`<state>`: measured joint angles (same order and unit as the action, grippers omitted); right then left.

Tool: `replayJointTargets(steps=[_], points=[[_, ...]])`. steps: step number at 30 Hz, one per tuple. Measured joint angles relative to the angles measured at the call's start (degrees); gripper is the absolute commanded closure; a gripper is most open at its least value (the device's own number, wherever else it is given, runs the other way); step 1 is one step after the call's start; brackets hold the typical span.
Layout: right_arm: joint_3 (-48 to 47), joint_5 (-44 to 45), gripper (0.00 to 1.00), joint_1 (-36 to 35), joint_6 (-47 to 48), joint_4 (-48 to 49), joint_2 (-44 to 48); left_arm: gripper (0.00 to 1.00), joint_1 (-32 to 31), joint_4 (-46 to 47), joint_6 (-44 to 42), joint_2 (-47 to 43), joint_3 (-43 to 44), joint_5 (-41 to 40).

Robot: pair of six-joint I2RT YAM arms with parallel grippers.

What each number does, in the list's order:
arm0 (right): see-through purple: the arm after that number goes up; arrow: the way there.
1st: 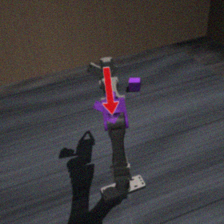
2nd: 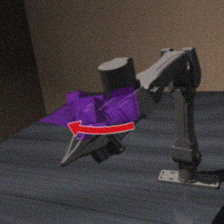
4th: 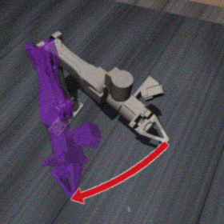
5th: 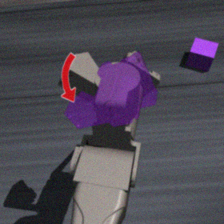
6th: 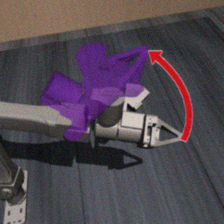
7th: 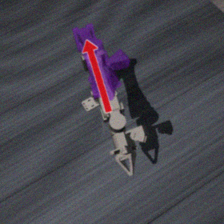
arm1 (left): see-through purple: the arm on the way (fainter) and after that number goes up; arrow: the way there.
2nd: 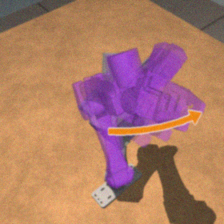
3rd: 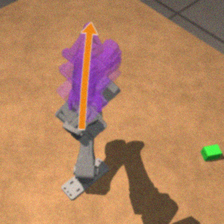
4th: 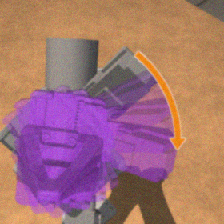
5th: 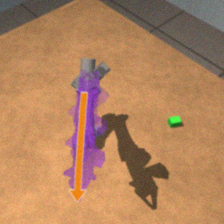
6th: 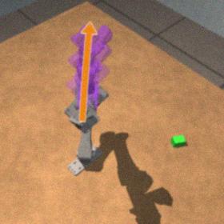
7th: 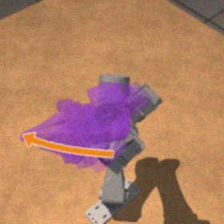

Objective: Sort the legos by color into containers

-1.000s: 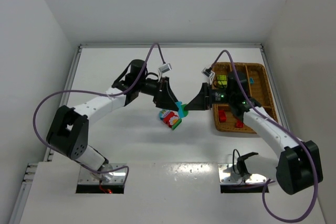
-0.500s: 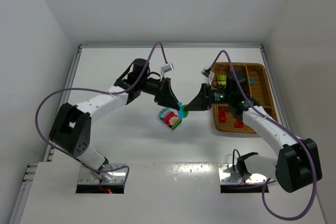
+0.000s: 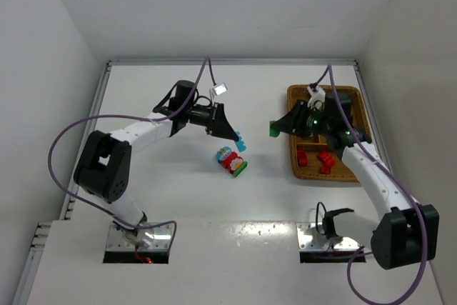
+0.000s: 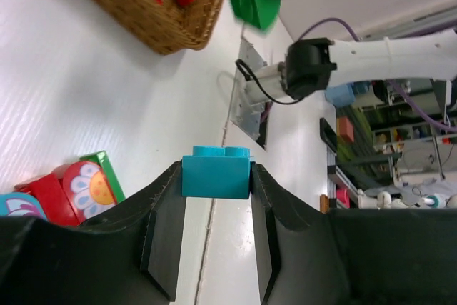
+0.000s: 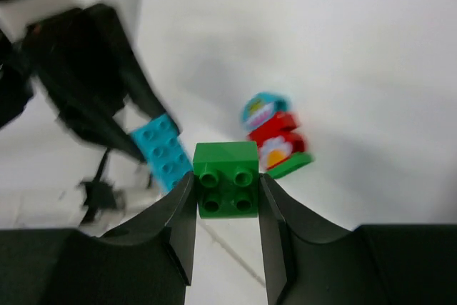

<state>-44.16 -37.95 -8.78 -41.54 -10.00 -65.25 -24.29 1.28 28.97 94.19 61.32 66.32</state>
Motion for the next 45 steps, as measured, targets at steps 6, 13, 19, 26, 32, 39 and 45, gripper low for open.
replayJointTargets(steps=[6, 13, 19, 26, 32, 39, 45], points=[[-6.8, 30.7, 0.80, 1.6, 0.3, -11.5, -0.3, 1.00, -1.1, -2.4, 1.0, 1.6, 1.3, -4.8], [-9.4, 50.4, 0.77, 6.7, -0.1, -15.1, -9.2, 1.00, -8.7, -6.0, 1.5, 7.1, 12.5, -12.9], [-11.9, 56.3, 0.75, 11.0, 0.1, -14.2, -16.5, 1.00, -13.8, -7.3, 3.3, 11.6, 17.8, -17.6], [-15.2, 58.6, 0.64, 13.5, 0.6, -11.7, -24.2, 1.00, -15.6, -8.7, 5.5, 14.7, 22.1, -21.2], [-15.9, 58.9, 0.68, 14.1, 0.6, -11.0, -26.7, 1.00, -16.9, -8.7, 6.3, 16.9, 24.7, -22.2], [-15.9, 58.9, 0.68, 15.4, 0.6, -9.6, -26.6, 1.00, -17.3, -9.5, 6.7, 17.4, 24.7, -22.8], [-16.0, 58.2, 0.68, 19.8, 0.6, -9.5, -26.3, 1.00, -17.6, -9.8, 7.3, 19.0, 28.2, -22.9]])
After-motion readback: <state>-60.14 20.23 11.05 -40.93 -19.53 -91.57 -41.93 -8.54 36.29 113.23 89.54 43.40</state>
